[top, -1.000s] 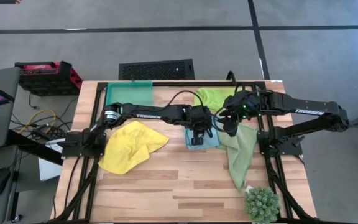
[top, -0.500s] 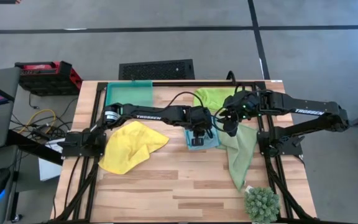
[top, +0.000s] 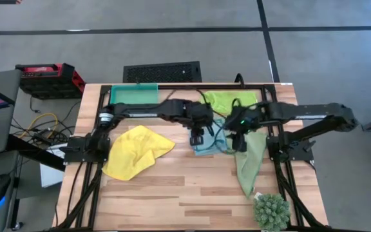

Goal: Fold microfiber towels
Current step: Fold the blue microfiber towel

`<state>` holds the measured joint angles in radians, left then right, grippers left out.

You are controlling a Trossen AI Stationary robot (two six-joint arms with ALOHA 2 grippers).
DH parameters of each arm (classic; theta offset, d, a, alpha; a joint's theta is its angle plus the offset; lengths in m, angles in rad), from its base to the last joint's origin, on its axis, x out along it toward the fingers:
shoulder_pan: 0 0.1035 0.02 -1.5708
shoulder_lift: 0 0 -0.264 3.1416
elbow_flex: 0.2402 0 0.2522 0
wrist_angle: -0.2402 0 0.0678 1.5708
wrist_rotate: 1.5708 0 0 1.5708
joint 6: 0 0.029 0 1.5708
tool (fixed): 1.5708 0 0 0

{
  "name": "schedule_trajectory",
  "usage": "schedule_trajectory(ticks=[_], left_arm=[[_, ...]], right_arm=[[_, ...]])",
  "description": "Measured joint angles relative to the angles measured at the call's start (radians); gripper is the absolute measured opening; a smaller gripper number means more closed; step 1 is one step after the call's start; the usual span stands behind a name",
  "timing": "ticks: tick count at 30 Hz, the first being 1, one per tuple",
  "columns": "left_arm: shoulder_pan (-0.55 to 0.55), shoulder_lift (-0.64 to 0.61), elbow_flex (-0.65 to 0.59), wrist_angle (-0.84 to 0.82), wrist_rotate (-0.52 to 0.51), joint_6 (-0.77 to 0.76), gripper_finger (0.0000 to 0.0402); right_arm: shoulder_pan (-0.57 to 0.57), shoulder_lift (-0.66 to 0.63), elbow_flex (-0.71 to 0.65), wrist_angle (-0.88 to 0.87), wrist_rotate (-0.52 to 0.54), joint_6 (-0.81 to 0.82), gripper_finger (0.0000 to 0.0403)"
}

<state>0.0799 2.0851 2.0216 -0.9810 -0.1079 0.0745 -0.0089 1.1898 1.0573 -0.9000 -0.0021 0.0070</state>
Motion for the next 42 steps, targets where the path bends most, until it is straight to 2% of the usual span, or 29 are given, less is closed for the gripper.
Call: schedule_trajectory(ticks=[8,16,22,33,37,42], left_arm=[[-0.041,-0.199,0.001,-0.197,-0.184,-0.162,0.0139],[-0.094,-0.315,0.001,-0.321,-0.273,-0.281,0.0139],[-0.116,-0.328,0.001,-0.336,-0.284,-0.307,0.0139],[-0.127,-0.324,-0.002,-0.348,-0.285,-0.312,0.0139],[-0.127,-0.324,-0.002,-0.355,-0.285,-0.312,0.0139],[-0.127,-0.324,-0.002,-0.357,-0.285,-0.312,0.0139]], right_arm=[[0.062,0.238,0.000,0.099,0.000,-0.107,0.0175],[0.059,0.384,0.000,0.168,0.038,-0.226,0.0175],[0.059,0.452,0.002,0.187,0.135,-0.323,0.0175],[0.052,0.534,0.003,0.169,0.111,-0.391,0.0175],[0.052,0.556,0.003,0.175,0.138,-0.387,0.0174],[0.046,0.549,0.004,0.208,0.142,-0.361,0.0150]])
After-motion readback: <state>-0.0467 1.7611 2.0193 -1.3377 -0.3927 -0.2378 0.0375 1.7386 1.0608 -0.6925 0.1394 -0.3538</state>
